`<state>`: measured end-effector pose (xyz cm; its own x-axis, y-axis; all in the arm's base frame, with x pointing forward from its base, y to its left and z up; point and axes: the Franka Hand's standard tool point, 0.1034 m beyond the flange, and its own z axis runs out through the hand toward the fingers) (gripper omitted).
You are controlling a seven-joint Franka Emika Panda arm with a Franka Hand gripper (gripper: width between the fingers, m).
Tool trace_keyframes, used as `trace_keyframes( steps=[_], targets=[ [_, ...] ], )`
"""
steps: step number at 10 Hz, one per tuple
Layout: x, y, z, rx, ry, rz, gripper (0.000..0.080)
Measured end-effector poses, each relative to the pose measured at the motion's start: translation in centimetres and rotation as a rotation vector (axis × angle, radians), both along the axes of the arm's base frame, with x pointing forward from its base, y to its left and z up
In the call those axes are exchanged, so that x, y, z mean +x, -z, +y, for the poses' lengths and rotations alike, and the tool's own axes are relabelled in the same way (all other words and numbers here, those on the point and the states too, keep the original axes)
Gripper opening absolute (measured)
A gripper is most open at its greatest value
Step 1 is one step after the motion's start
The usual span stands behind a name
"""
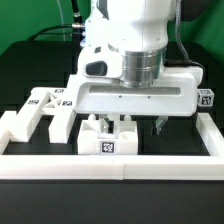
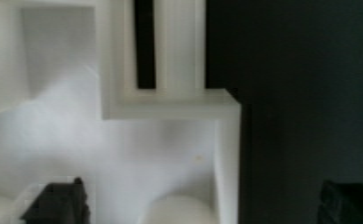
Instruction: Assemble chair
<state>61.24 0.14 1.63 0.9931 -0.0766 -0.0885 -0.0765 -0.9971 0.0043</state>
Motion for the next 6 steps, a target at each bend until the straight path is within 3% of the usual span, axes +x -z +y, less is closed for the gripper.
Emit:
trace_keyframes(
  steps=[3, 5, 6],
  targets=[
    [-0.41, 0.69, 0.27, 0.001, -0.010, 0.006, 0.0635],
    [-0.42, 0.70, 0.29, 0.002, -0.010, 0.006, 0.0254],
    [-0.42, 0.71, 0.29, 0.002, -0.010, 0.006, 0.0254]
  ],
)
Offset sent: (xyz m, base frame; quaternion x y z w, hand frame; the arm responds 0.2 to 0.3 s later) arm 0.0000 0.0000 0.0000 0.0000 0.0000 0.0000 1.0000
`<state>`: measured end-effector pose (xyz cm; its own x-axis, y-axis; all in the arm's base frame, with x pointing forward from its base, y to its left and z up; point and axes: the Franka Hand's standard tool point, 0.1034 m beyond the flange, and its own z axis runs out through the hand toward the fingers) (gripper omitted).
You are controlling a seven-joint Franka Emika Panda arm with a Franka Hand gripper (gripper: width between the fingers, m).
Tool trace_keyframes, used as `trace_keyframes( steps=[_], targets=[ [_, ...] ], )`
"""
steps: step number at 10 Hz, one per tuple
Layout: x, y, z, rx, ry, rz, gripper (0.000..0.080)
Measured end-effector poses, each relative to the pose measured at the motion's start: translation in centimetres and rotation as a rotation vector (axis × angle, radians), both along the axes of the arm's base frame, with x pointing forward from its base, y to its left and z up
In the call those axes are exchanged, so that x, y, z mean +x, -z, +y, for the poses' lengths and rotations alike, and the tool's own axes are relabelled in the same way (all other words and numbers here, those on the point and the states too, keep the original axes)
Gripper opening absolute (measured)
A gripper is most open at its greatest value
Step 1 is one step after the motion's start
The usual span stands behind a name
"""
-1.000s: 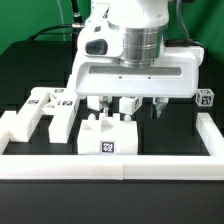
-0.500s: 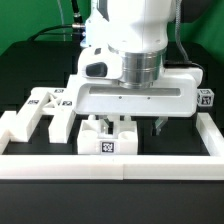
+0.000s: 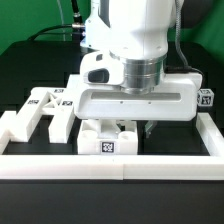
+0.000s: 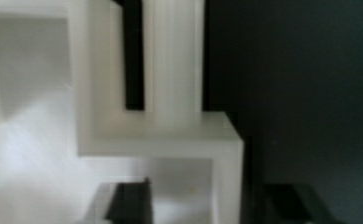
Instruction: Assemble chair
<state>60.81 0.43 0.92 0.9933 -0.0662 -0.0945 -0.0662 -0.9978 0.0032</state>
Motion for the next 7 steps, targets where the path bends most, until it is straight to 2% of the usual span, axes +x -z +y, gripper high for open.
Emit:
trace_keyframes(
  steps=[1, 2, 7],
  targets=[
    [0.00, 0.00, 0.01, 0.000, 0.000, 0.000, 0.0114],
    [0.00, 0.00, 0.01, 0.000, 0.000, 0.000, 0.0037],
    [0.00, 0.00, 0.03, 0.000, 0.000, 0.000, 0.0032]
  ],
)
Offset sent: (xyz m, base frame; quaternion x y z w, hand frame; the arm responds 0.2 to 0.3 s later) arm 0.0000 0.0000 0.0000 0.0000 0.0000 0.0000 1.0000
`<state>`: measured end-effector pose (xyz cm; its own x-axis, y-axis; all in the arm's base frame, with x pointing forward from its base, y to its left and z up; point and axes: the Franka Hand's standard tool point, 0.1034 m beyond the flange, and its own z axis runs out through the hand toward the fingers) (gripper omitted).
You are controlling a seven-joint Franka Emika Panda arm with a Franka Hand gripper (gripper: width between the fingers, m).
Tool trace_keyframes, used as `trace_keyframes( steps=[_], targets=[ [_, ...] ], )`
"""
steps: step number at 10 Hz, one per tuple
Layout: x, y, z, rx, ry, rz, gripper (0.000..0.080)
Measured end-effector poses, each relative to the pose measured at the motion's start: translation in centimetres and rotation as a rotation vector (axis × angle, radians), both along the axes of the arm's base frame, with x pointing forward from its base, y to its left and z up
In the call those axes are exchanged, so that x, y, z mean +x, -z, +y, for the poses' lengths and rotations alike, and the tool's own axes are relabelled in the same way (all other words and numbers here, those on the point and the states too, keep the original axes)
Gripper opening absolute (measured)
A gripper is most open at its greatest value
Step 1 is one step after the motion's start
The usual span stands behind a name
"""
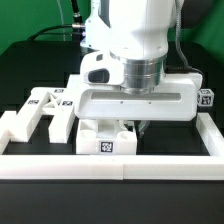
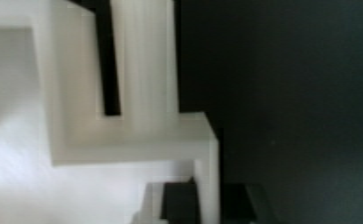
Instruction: Assemble chair
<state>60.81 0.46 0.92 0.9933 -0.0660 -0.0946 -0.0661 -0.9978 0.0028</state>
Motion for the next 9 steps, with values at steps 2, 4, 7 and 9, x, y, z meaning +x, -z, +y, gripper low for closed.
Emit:
trace_keyframes(
  steps=[2, 4, 7, 9],
  targets=[
    [0.0, 0.0, 0.3, 0.000, 0.006, 0.000, 0.0032],
    [0.6, 0.0, 2.4, 0.007, -0.005, -0.007, 0.0032],
    [1.6, 0.0, 5.4, 0.012, -0.024, -0.021, 0.0032],
    [2.4, -0.1, 6.9, 0.012, -0.033, -0.032, 0.0032]
  ],
)
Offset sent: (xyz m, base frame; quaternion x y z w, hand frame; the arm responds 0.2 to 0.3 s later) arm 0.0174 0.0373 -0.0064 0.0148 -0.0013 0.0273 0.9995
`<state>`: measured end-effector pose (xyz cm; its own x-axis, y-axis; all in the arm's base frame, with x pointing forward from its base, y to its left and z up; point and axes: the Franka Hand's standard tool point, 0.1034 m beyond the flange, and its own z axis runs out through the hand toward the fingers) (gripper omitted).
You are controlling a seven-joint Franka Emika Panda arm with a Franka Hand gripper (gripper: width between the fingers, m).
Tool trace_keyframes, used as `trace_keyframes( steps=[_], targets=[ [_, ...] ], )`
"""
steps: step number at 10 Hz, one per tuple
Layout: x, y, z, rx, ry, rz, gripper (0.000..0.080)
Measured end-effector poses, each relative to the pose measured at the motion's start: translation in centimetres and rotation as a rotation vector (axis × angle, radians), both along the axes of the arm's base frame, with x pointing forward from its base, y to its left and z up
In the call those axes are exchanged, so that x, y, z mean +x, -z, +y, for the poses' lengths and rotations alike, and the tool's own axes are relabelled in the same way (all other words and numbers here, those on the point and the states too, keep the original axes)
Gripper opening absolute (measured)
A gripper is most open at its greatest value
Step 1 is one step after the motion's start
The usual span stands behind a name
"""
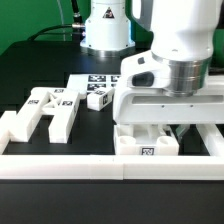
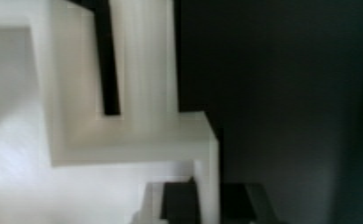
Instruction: Assemble chair
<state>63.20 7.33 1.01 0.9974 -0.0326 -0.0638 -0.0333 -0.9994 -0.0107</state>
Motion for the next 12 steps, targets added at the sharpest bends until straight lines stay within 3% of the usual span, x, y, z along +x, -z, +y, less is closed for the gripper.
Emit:
trace_keyframes(
  steps=[4, 8, 12],
  targets=[
    [1.4, -0.3, 2.0, 0.005, -0.015, -0.013, 0.0032],
    [1.8, -0.7, 3.8, 0.017, -0.015, -0.023, 0.0032],
    [1.7, -0.7, 3.9, 0.017, -0.018, -0.021, 0.0032]
  ],
)
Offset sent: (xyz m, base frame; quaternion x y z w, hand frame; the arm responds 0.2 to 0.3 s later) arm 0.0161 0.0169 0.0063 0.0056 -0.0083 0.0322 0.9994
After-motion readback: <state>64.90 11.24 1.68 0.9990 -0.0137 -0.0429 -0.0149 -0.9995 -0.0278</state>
